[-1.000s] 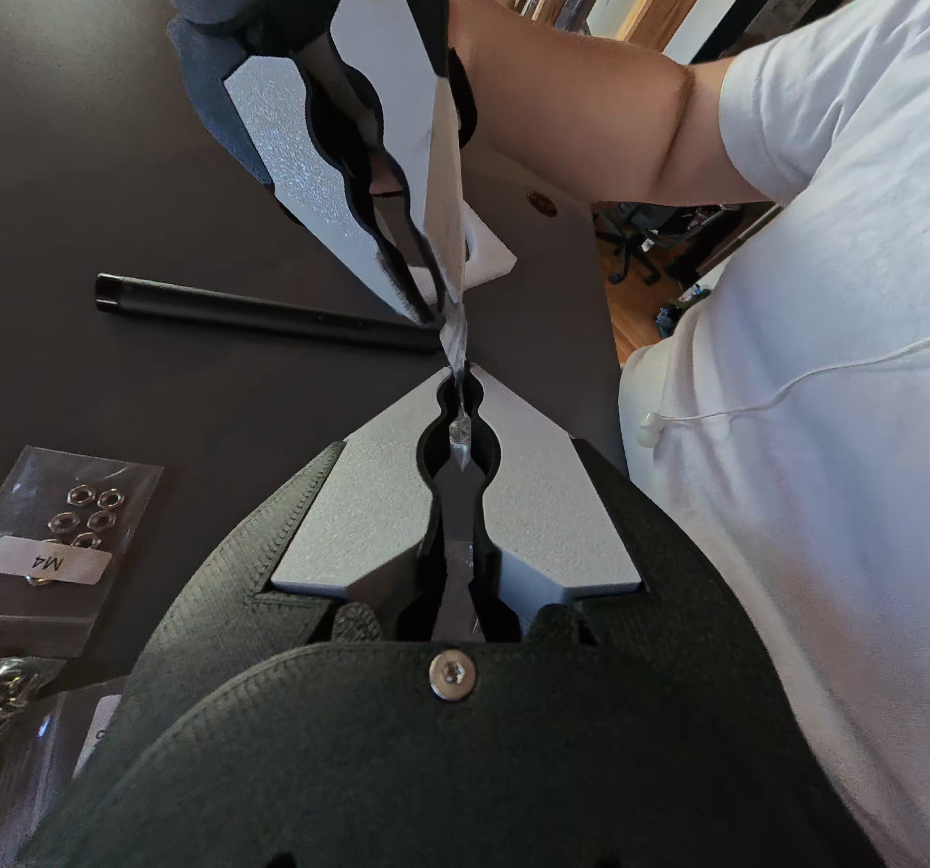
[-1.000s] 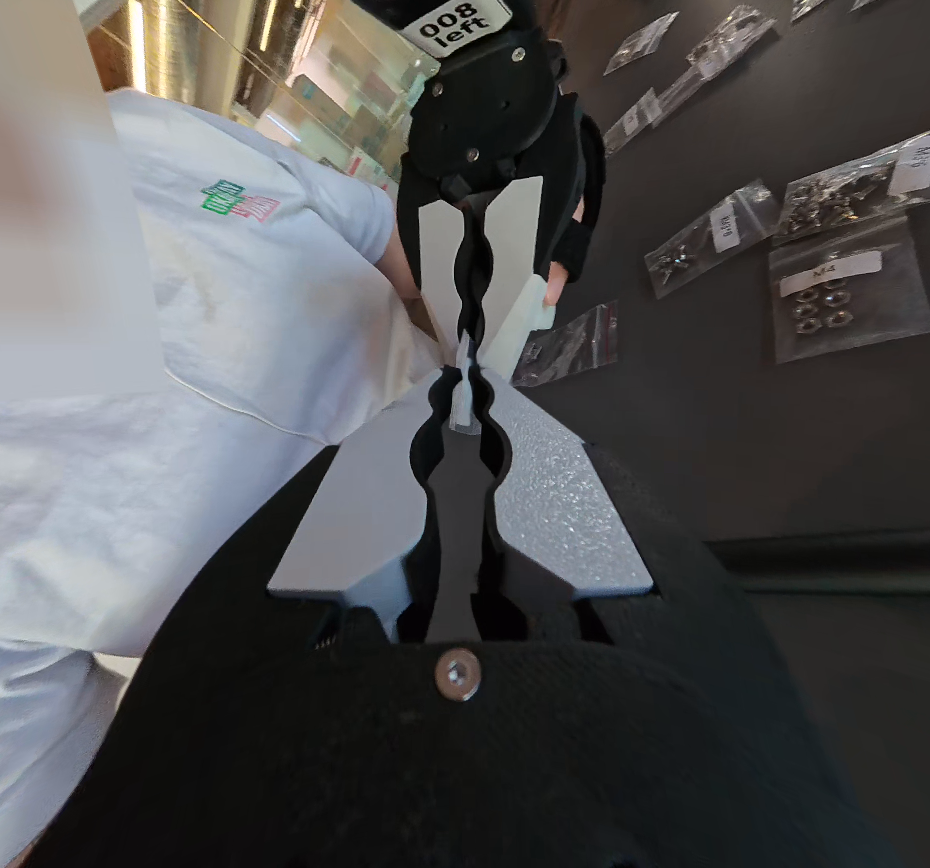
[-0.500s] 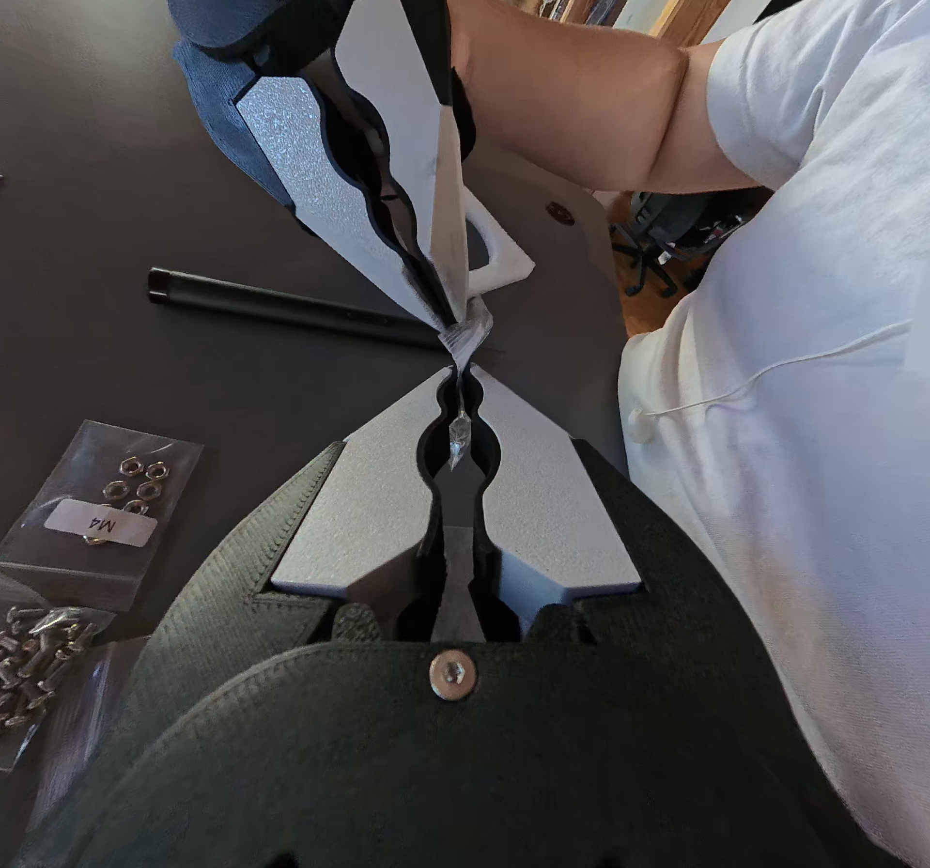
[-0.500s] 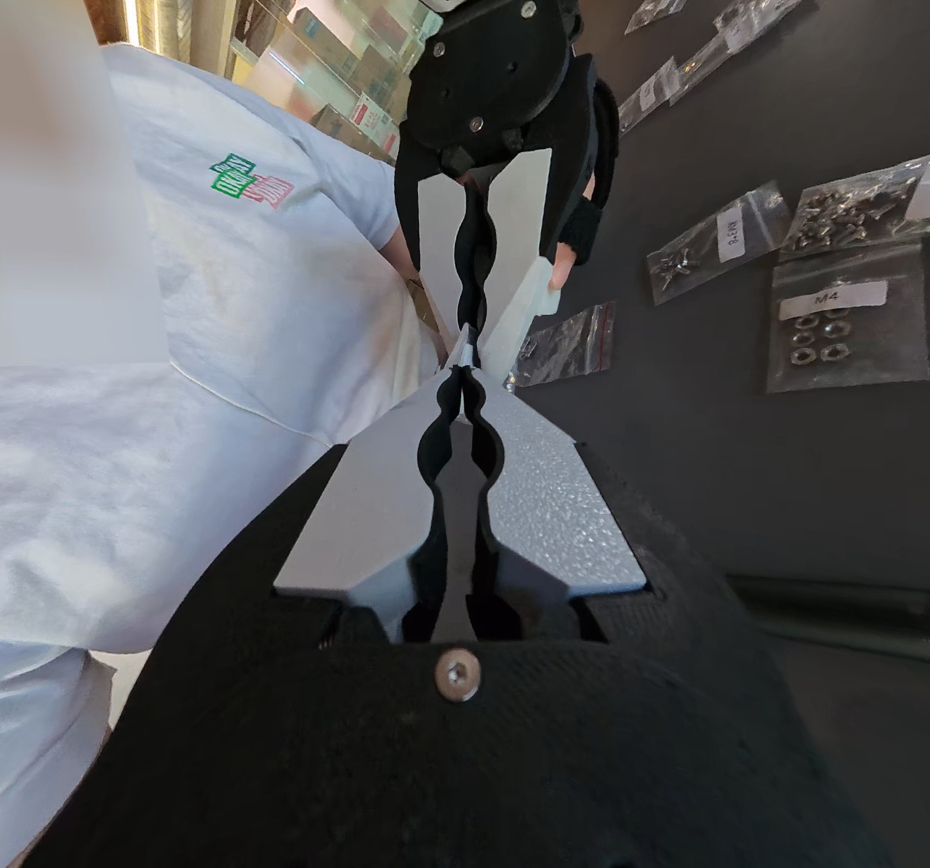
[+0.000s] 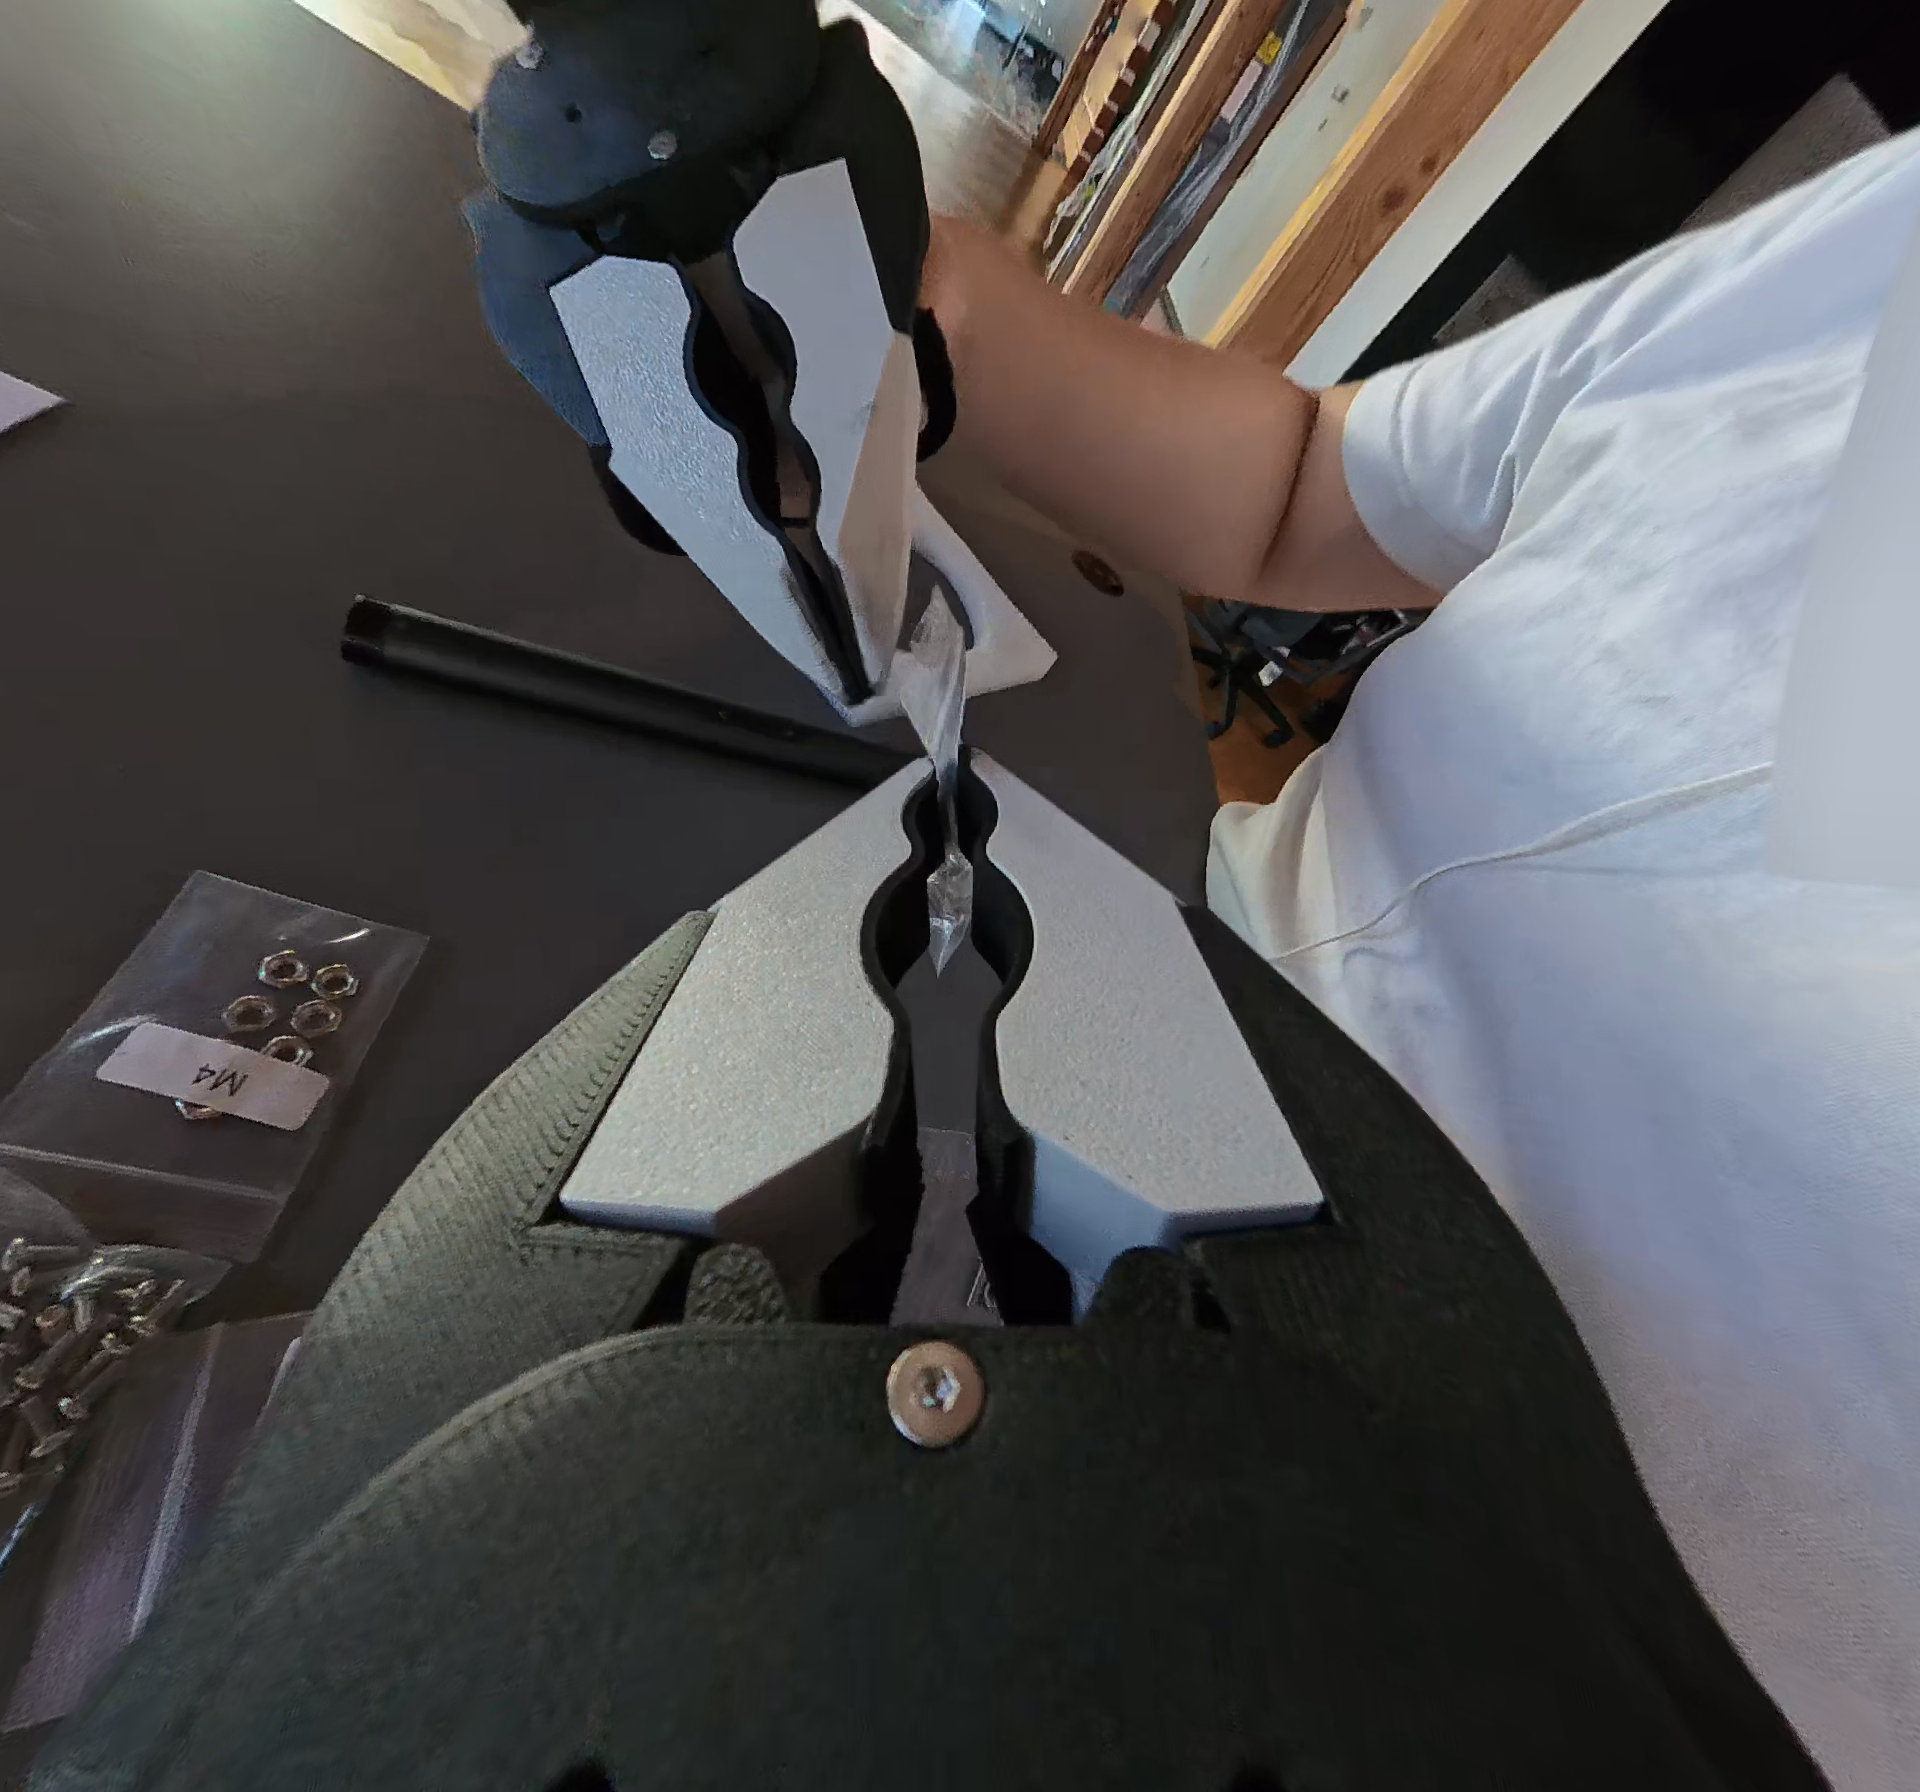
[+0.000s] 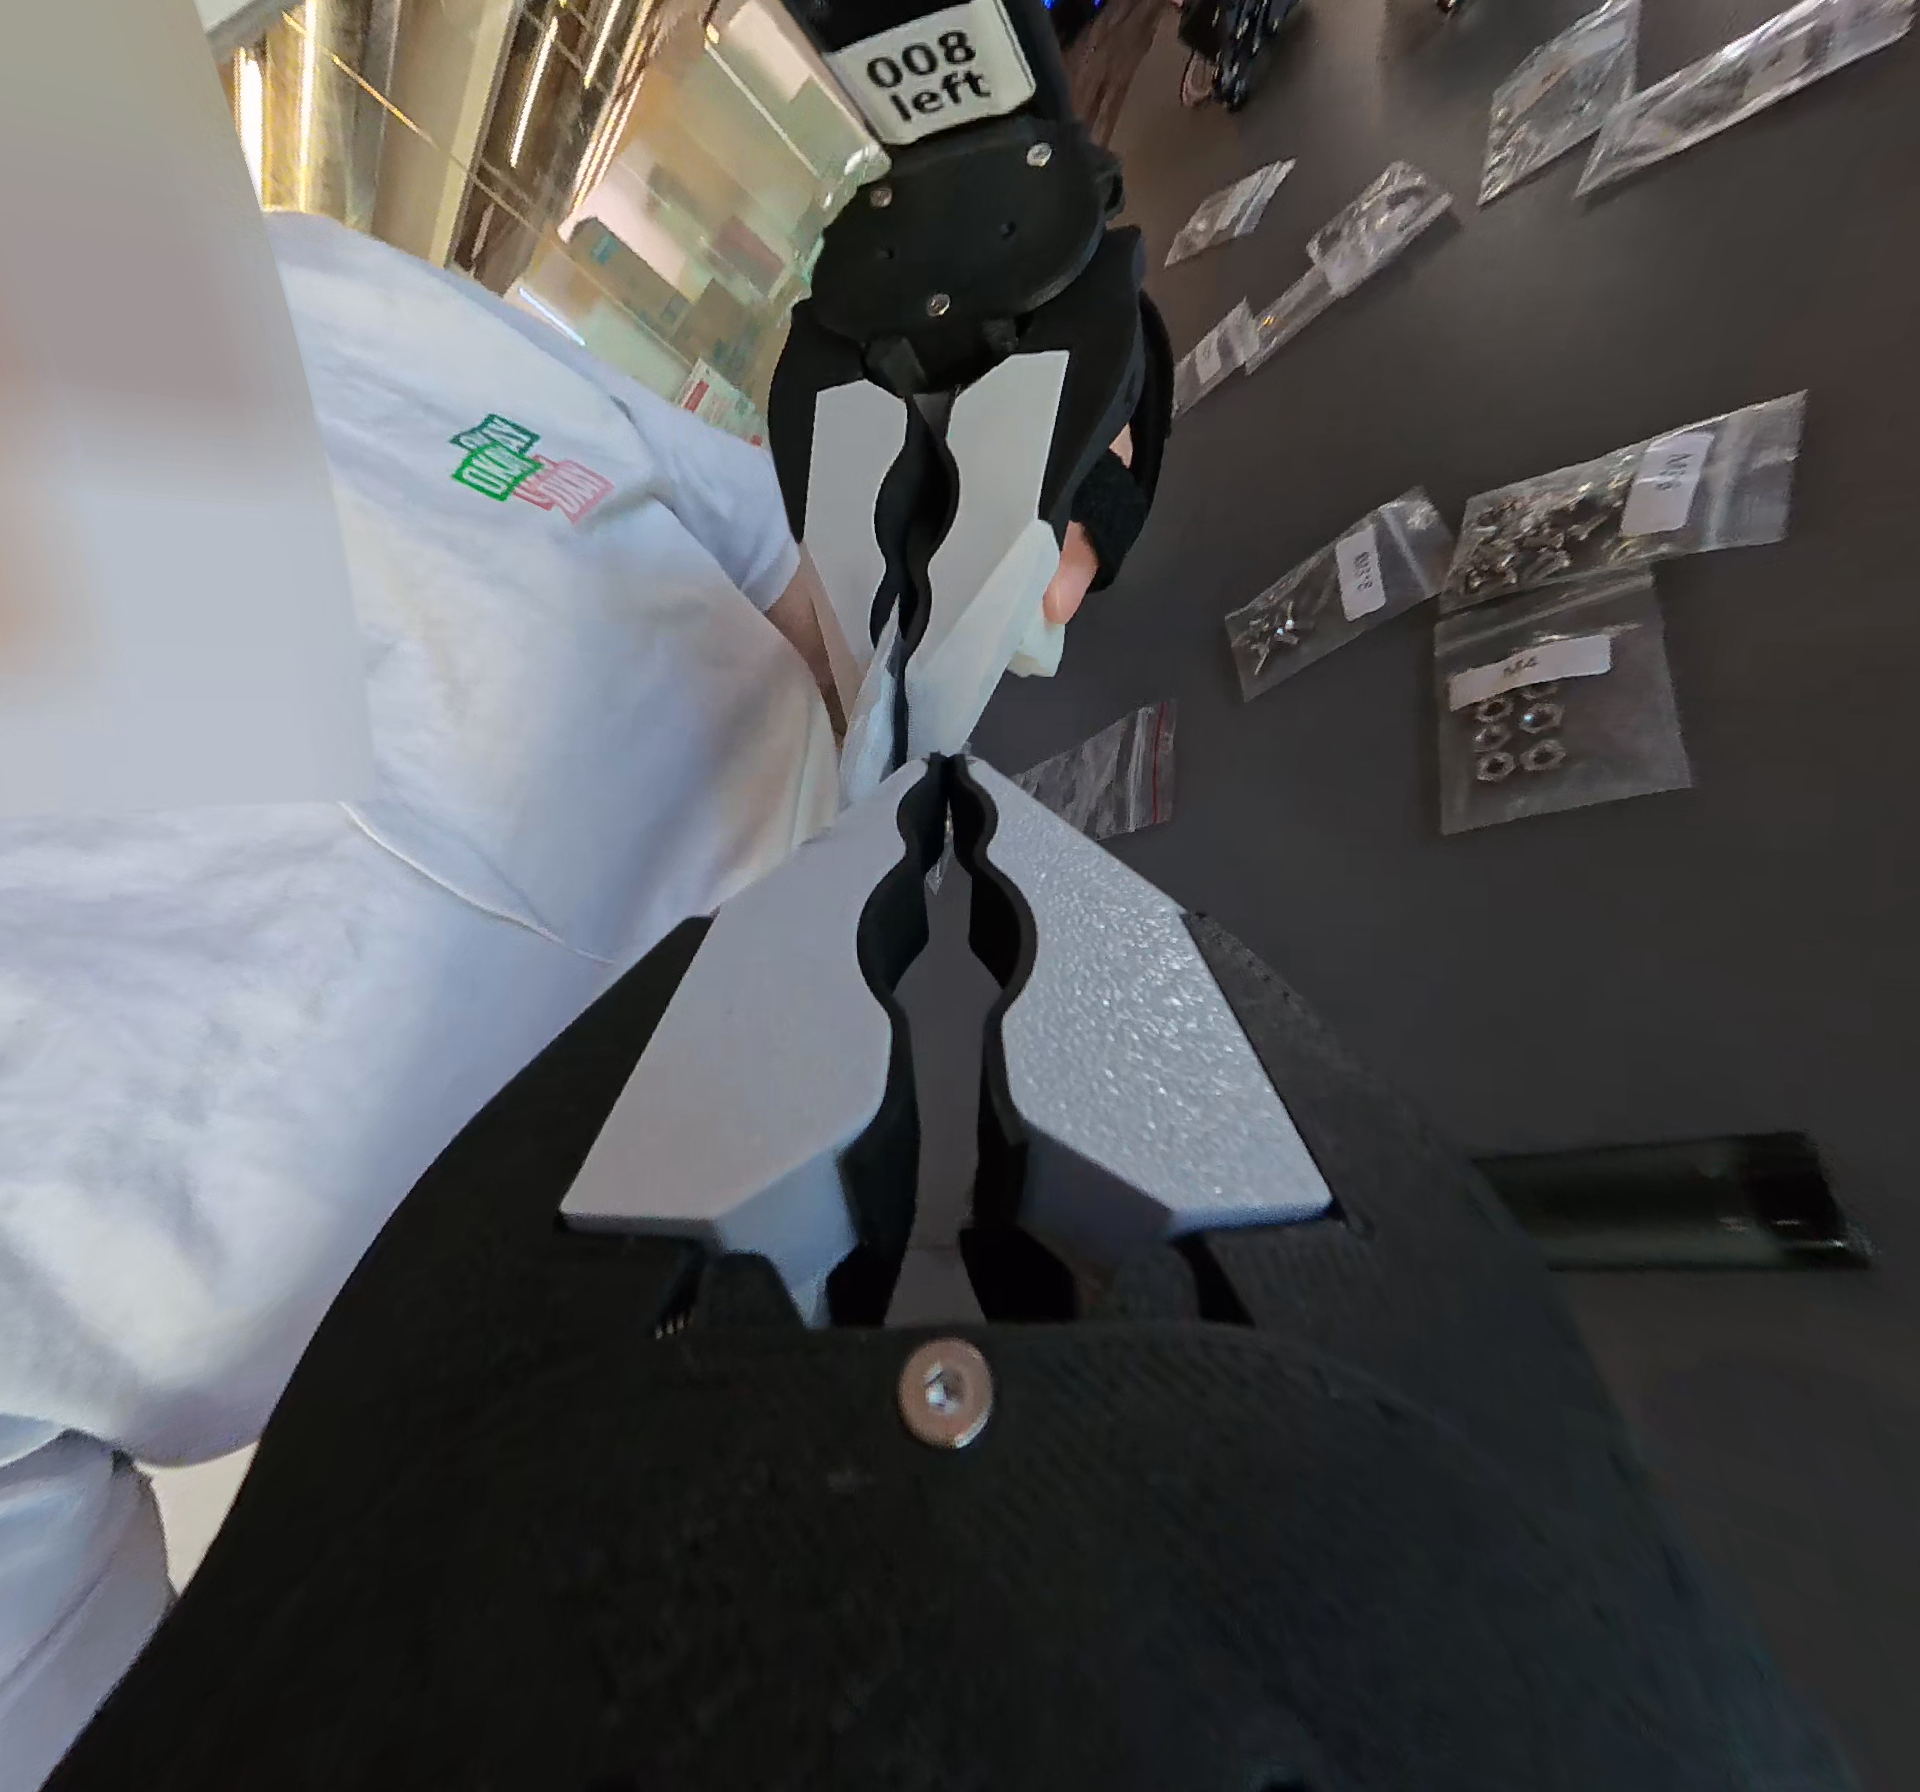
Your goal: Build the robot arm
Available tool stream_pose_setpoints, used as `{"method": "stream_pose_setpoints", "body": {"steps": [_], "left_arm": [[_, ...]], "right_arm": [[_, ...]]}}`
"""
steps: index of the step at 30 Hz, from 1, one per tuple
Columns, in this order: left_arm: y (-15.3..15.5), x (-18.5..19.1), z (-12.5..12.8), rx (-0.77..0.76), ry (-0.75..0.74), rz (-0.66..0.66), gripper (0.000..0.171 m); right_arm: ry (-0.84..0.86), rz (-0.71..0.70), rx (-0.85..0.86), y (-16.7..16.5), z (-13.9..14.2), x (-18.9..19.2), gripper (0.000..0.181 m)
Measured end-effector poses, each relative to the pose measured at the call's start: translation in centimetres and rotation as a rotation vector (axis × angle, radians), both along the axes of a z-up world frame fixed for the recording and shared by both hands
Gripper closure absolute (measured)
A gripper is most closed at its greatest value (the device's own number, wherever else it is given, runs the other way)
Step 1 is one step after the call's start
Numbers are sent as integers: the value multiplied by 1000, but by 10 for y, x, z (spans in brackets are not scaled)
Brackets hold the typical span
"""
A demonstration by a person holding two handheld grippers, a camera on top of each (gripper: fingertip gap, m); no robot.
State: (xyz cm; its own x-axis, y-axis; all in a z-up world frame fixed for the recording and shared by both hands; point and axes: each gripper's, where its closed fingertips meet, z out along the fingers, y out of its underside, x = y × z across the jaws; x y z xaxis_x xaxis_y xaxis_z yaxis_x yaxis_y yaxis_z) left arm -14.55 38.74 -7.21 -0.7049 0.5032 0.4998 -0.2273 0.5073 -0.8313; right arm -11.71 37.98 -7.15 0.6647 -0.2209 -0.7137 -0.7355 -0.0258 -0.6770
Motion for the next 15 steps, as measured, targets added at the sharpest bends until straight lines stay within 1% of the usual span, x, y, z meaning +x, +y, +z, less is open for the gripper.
{"method": "stream_pose_setpoints", "body": {"steps": [4,9,12,15], "left_arm": [[1,3,1,-4,7,10,171],[2,1,1,-9,-5,5,171],[3,-1,-1,-19,-46,3,171],[5,-5,0,-43,-86,-12,171]], "right_arm": [[2,-19,44,-1,6,3,181],[40,-17,78,1,10,5,177],[94,21,112,8,10,0,175],[108,71,75,16,2,-10,175]]}}
